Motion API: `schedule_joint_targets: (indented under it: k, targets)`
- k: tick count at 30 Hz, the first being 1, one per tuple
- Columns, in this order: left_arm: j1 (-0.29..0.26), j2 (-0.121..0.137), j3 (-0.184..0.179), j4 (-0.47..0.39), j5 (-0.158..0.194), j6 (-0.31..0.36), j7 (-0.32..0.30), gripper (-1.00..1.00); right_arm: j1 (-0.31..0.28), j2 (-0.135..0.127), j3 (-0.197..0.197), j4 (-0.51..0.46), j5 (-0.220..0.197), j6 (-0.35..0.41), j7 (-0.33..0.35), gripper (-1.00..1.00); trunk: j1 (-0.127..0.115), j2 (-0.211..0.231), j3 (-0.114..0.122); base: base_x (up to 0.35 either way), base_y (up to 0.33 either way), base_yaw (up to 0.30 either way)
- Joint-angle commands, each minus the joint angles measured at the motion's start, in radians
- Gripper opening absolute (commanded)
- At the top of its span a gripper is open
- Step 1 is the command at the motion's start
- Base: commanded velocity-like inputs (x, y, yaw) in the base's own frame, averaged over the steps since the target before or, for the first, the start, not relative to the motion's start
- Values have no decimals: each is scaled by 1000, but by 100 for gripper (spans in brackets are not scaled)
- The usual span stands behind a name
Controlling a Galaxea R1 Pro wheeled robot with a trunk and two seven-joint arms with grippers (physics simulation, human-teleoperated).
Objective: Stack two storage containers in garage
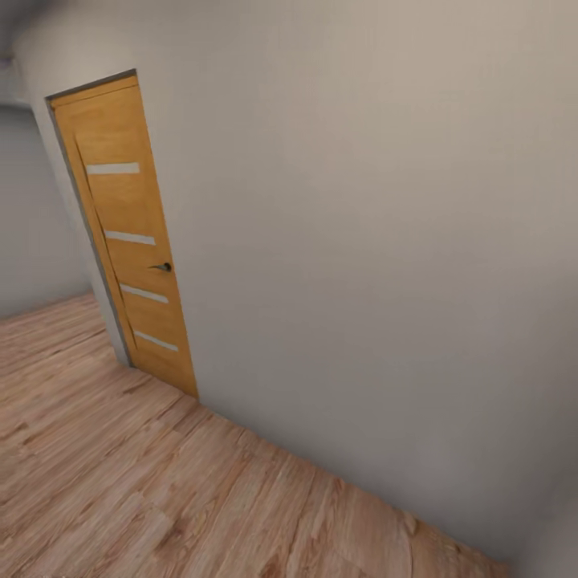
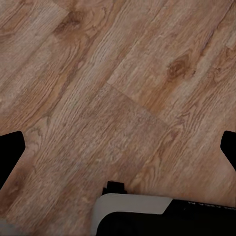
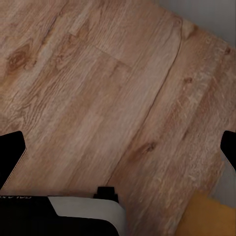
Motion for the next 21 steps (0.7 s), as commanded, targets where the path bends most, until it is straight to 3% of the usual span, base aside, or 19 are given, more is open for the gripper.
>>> schedule_joint_targets:
  k: [1,17,21]
  targets:
    - [-1,0,4,5,6,-6,-3,100,-1,0,4,5,0,-7,-1,100,1,-1,0,322,0,299]
    - [-2,6,5,4,5,-5,0,100,-1,0,4,4,0,-5,-1,100,1,-1,0,325,0,299]
    - [-2,4,4,3,5,-7,28,100,-1,0,4,4,0,-5,-1,100,1,-1,0,325,0,299]
